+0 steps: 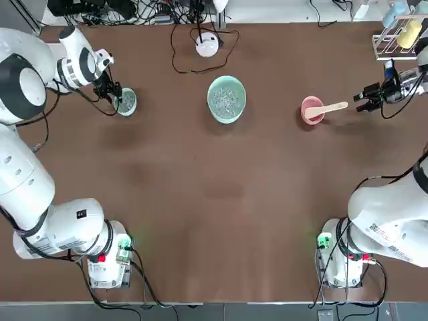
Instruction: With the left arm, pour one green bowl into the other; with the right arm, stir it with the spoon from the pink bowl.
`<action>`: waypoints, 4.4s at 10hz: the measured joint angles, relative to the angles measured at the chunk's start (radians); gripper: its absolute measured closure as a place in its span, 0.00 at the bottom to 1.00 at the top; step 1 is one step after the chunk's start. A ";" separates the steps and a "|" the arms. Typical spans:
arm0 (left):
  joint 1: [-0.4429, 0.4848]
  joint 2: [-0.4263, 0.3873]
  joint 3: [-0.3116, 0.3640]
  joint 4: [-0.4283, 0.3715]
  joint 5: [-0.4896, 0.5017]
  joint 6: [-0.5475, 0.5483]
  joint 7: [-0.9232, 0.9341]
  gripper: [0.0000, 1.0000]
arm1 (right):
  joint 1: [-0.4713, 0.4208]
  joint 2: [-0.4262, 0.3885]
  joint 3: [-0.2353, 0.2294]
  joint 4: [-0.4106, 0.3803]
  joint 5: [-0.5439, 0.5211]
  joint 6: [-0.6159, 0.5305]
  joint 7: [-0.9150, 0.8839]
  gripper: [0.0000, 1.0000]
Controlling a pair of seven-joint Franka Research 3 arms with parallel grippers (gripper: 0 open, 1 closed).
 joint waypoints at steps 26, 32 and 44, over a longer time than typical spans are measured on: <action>-0.590 -0.056 -0.209 0.625 0.409 -0.820 -1.516 0.95 | 0.046 0.065 0.004 0.007 0.086 -0.037 -0.005 0.52; -0.897 0.197 -0.105 0.839 0.790 -0.996 -1.926 0.95 | 0.040 0.065 0.005 -0.004 0.085 -0.075 -0.005 0.54; -1.413 0.393 0.261 0.878 1.035 -1.070 -2.349 0.95 | 0.025 0.065 0.003 -0.002 0.085 -0.070 -0.006 0.62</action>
